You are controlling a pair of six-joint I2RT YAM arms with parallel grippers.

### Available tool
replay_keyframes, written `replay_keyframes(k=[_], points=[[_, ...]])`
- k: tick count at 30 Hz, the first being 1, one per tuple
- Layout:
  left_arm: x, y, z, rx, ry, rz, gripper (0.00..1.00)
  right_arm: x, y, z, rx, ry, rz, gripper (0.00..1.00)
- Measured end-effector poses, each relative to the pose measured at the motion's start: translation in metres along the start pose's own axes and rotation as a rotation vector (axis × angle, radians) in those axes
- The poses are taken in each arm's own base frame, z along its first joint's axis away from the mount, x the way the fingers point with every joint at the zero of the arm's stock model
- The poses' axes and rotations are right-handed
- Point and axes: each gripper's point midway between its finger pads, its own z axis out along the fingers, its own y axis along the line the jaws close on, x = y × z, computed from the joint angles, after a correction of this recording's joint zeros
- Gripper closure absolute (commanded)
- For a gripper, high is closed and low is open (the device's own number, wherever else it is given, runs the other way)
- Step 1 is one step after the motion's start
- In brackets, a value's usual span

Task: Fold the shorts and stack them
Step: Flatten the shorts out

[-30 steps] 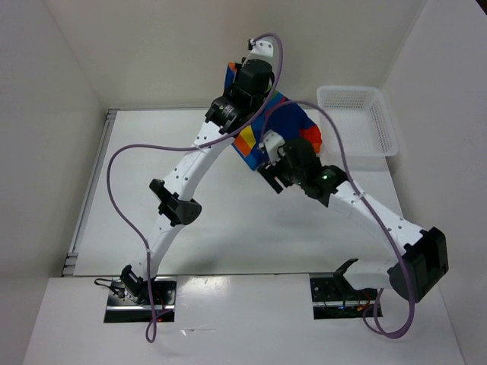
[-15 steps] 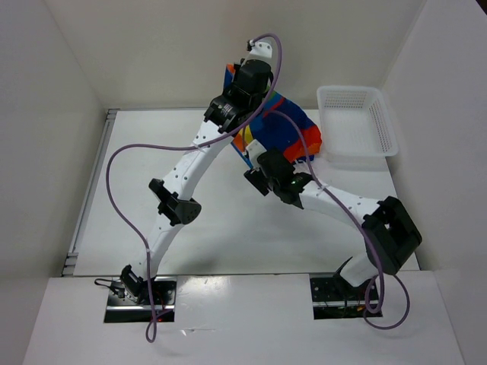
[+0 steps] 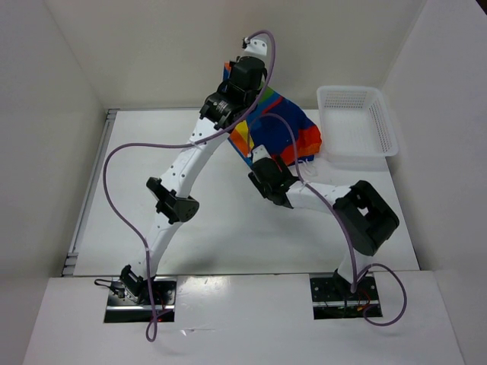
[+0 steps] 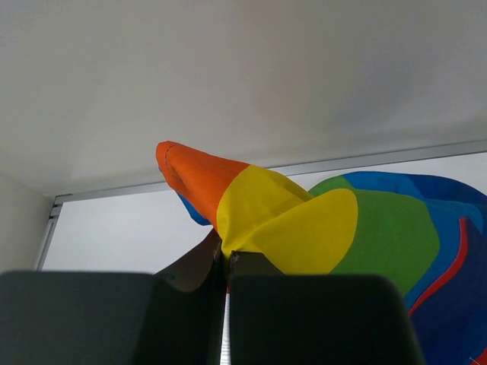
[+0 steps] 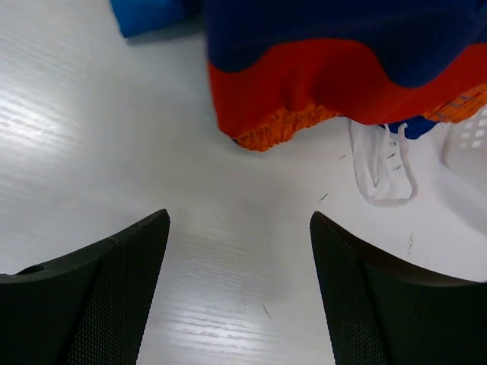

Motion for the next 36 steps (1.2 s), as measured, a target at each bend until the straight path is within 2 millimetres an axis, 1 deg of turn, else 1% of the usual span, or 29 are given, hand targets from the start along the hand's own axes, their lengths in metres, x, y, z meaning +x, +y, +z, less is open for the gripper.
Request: replay_keyframes(k=[2,5,11,14,18,21,24,27,30,31,32,34,35,36], points=[[0.000,0.002,0.002,0.002,0.001,-0.001,1.00,0.001,-0.004,0.006,0.015,0.009,0.024,0.21],[0.001,0.005,0.005,0.004,0.004,-0.001,1.00,-0.001,-0.005,0.016,0.027,0.007,0.051,0.21],[0.007,0.009,0.009,0.016,0.023,0.012,1.00,-0.002,0.006,0.035,0.021,0.023,0.059,0.21],[0.009,0.011,0.011,0.017,0.029,0.014,1.00,0.001,0.007,0.044,0.026,0.034,0.066,0.22],[0.011,0.014,0.014,0.018,0.035,0.017,1.00,-0.004,-0.006,0.058,0.058,0.040,0.104,0.31],[0.012,0.014,0.014,0.025,0.041,0.022,1.00,-0.007,-0.017,0.069,0.084,0.041,0.132,0.31],[0.014,0.014,0.014,0.031,0.050,0.028,1.00,-0.005,-0.022,0.077,0.101,0.048,0.136,0.31],[0.018,0.013,0.014,0.038,0.061,0.038,1.00,-0.008,-0.024,0.082,0.114,0.042,0.133,0.37],[0.019,0.012,0.013,0.046,0.065,0.041,1.00,-0.010,-0.023,0.085,0.112,0.040,0.120,0.59],[0.019,0.012,0.013,0.047,0.067,0.043,1.00,-0.008,-0.024,0.086,0.113,0.043,0.115,0.72],[0.020,0.012,0.013,0.048,0.068,0.044,1.00,-0.007,-0.025,0.087,0.114,0.046,0.110,0.79],[0.021,0.012,0.013,0.050,0.073,0.048,1.00,-0.007,-0.025,0.087,0.115,0.048,0.100,0.89],[0.022,0.012,0.013,0.050,0.077,0.051,1.00,-0.007,-0.026,0.087,0.115,0.046,0.094,0.99],[0.023,0.012,0.013,0.049,0.080,0.053,1.00,-0.008,-0.027,0.088,0.116,0.043,0.088,1.00]])
